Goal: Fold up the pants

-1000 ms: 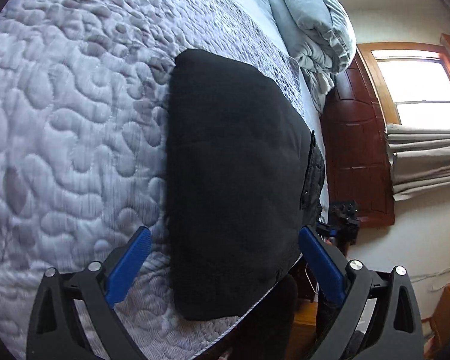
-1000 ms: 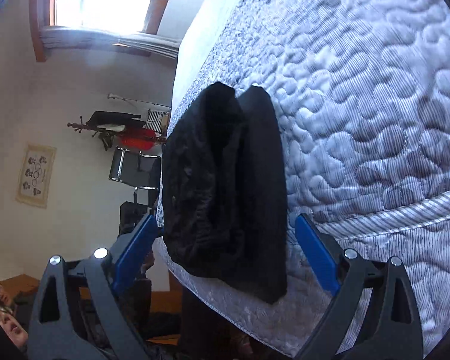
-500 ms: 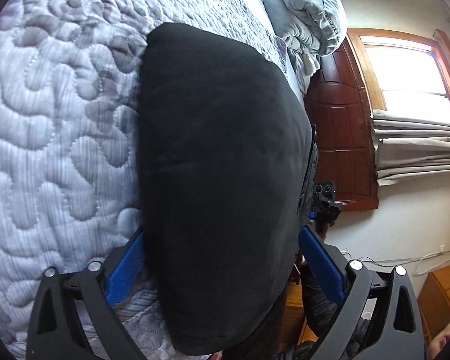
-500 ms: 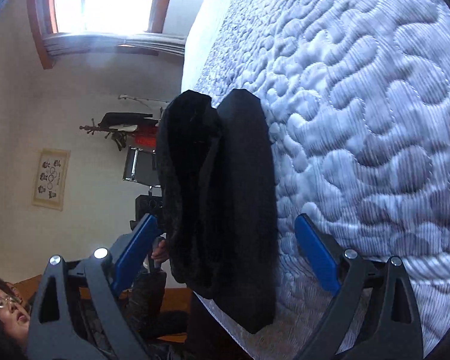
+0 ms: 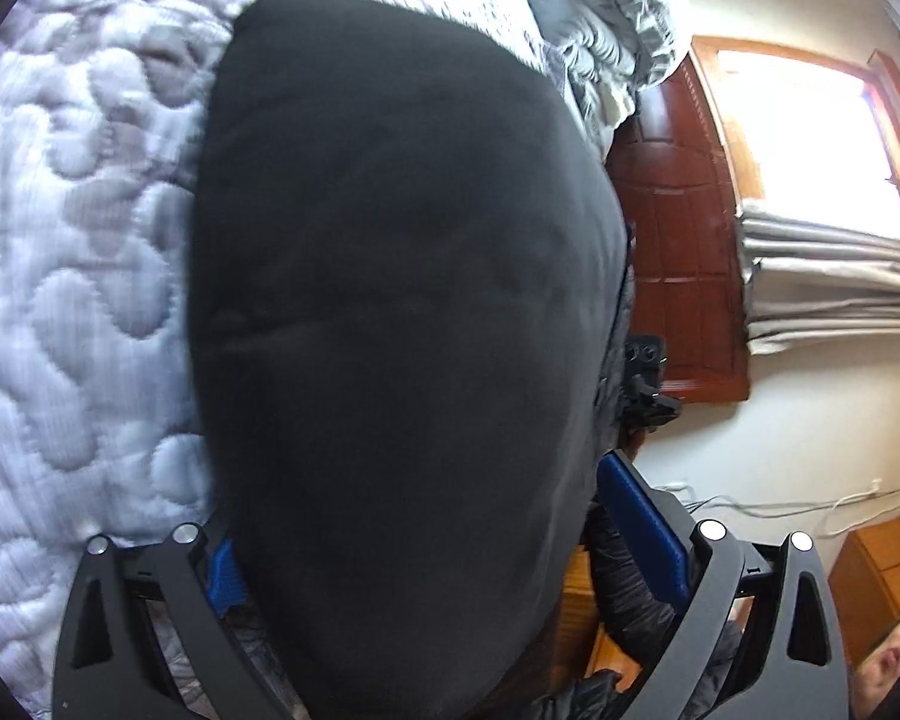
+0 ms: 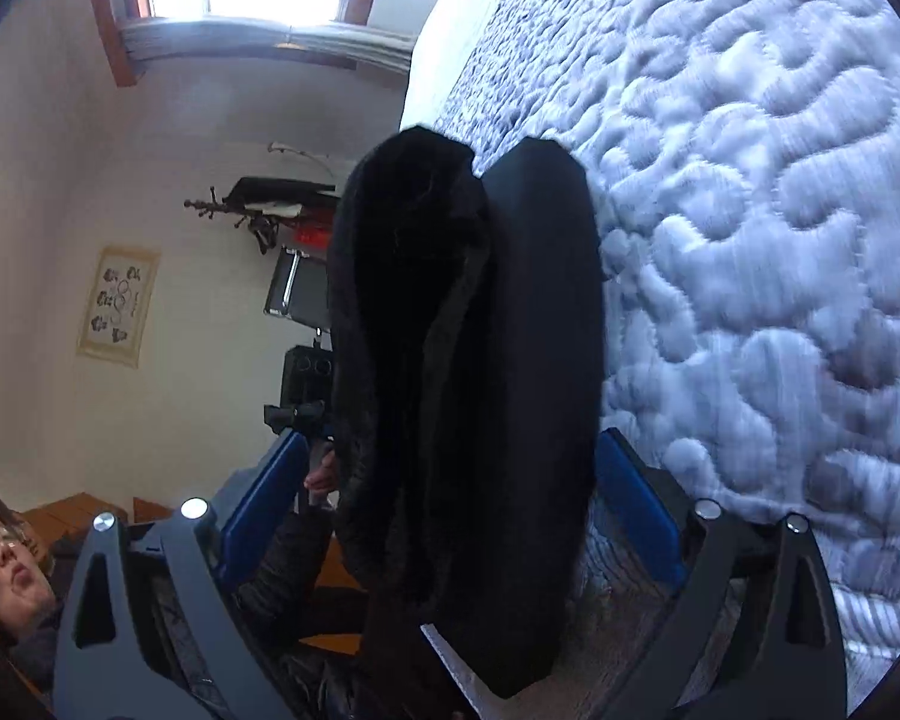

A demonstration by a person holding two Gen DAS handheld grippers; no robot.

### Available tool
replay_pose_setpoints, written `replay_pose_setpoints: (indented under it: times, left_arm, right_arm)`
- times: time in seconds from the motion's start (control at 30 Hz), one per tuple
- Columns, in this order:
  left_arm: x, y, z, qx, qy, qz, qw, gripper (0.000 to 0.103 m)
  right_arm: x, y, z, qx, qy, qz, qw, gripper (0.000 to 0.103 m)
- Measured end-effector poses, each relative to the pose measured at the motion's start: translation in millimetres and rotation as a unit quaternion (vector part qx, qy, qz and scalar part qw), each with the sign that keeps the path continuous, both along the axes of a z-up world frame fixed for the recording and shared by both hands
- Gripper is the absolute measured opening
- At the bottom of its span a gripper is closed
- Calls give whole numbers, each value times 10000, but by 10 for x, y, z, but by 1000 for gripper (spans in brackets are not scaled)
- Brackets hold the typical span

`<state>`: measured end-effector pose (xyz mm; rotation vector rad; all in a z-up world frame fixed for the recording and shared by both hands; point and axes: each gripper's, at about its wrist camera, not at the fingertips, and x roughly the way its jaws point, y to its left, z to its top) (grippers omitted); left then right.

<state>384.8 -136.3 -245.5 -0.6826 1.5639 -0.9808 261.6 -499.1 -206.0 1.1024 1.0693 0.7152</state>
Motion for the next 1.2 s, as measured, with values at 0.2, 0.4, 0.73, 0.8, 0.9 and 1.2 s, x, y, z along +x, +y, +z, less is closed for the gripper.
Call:
replay_pose_setpoints:
  times: [0.2, 0.4, 0.73, 0.8, 0.9, 1.2]
  left_arm:
    - [7, -102, 8, 90, 100, 34, 9999, 99]
    - [-33, -75, -43, 328, 158, 179, 9992, 88]
    - [-96, 3, 6, -110, 122, 368, 9992, 37]
    - [-108, -35, 54, -122, -17, 365, 9993, 34]
    - [-117, -78, 89, -225, -111, 390, 9989, 31]
    - [18, -132, 414, -508, -557, 434, 9962, 29]
  right_arm:
    - [43, 116, 24, -120, -56, 95, 9999, 100]
    - [-35, 234, 73, -647, -180, 16, 9977, 59]
    - [-169, 328, 323, -782, -590, -178, 9950, 34]
    - [-138, 326, 348, -760, -606, -217, 9950, 33]
    - [-110, 315, 407, -710, -623, -316, 9950, 33]
    - [96, 155, 782, -732, -977, -457, 9915, 33]
